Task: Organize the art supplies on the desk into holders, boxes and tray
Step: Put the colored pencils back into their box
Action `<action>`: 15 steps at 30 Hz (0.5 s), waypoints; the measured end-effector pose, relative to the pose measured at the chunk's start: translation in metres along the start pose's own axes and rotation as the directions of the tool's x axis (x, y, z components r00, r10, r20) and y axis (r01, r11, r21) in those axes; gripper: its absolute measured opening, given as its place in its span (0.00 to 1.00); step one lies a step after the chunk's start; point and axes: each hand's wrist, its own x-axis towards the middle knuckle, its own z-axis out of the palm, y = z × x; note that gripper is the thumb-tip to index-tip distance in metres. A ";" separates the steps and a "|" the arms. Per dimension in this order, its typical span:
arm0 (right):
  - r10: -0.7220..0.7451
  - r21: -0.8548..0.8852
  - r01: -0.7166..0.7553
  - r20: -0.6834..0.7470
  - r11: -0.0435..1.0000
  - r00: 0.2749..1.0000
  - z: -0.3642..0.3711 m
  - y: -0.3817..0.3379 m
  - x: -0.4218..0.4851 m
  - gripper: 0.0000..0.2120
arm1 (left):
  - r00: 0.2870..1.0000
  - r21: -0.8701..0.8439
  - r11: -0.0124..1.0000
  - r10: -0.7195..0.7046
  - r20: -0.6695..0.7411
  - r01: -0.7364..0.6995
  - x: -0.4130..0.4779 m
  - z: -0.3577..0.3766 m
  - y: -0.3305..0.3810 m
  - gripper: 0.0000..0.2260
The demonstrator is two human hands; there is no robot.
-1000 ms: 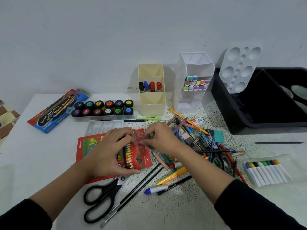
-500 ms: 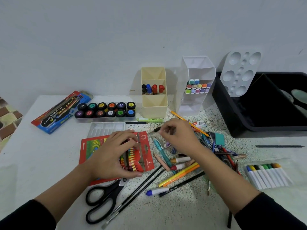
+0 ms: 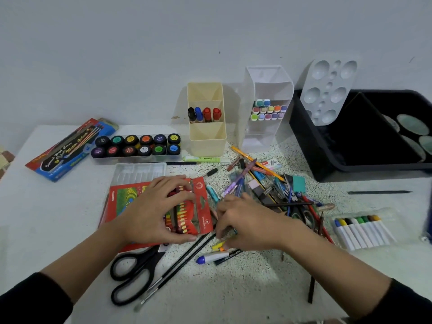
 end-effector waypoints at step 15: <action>0.224 0.431 -0.043 -0.380 0.902 0.897 -0.014 0.009 0.024 0.02 | 0.999 -0.005 0.999 -0.033 -0.010 0.033 -0.005 0.000 0.002 0.35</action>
